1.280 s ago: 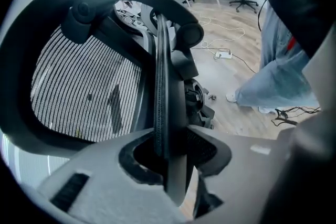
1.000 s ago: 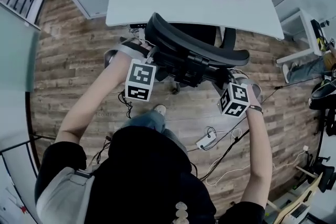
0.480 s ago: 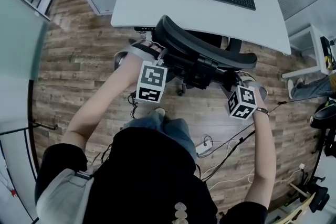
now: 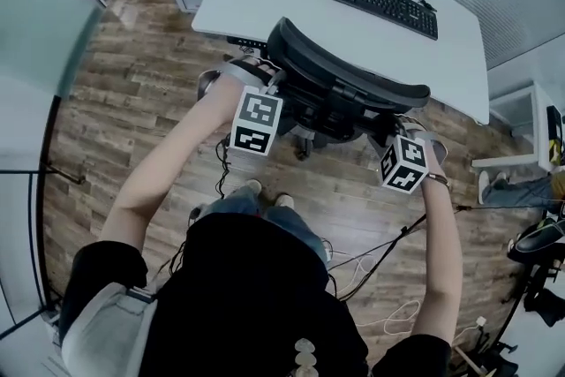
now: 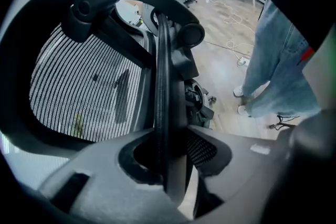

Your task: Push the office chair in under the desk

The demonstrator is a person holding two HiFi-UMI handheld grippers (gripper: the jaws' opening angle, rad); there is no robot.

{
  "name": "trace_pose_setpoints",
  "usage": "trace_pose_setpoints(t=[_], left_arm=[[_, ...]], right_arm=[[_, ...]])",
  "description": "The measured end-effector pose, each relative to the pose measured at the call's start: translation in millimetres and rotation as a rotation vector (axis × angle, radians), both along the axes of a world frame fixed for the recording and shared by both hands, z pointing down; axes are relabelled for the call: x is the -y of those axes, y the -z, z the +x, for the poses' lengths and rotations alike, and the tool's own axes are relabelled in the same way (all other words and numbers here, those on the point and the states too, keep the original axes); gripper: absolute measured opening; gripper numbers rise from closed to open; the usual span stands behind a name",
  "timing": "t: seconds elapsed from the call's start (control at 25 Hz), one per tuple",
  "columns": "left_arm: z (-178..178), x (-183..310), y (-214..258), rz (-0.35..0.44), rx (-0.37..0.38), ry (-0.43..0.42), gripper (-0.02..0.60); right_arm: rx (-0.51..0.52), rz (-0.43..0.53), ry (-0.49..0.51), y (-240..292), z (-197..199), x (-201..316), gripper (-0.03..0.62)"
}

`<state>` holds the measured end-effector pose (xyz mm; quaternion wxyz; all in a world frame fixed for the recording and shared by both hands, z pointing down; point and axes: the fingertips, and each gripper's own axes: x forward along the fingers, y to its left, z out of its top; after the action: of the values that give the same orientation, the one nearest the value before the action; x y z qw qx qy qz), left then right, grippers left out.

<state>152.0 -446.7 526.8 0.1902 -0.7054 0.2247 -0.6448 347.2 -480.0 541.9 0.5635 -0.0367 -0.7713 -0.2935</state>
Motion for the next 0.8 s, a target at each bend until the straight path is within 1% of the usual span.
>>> trace_pose_setpoints(t=[0.28,0.44,0.68,0.8], left_arm=[[17.5,23.3,-0.1,-0.002,-0.005,0.071,0.127],[26.7,41.6,0.1,0.004,-0.005,0.079,0.127],[26.1,60.8,-1.4,-0.011,-0.009,0.091,0.128],[24.9,62.9,-0.4,-0.011,-0.007,0.089,0.129]], right_arm=[[-0.005,-0.005,0.077,0.2,14.6,38.3,0.103],[-0.004,0.0,0.085,0.7,23.6,57.7,0.103],[-0.007,-0.007,0.095,-0.4,22.2,78.6,0.103],[-0.006,-0.004,0.092,0.3,21.1,80.8,0.103]])
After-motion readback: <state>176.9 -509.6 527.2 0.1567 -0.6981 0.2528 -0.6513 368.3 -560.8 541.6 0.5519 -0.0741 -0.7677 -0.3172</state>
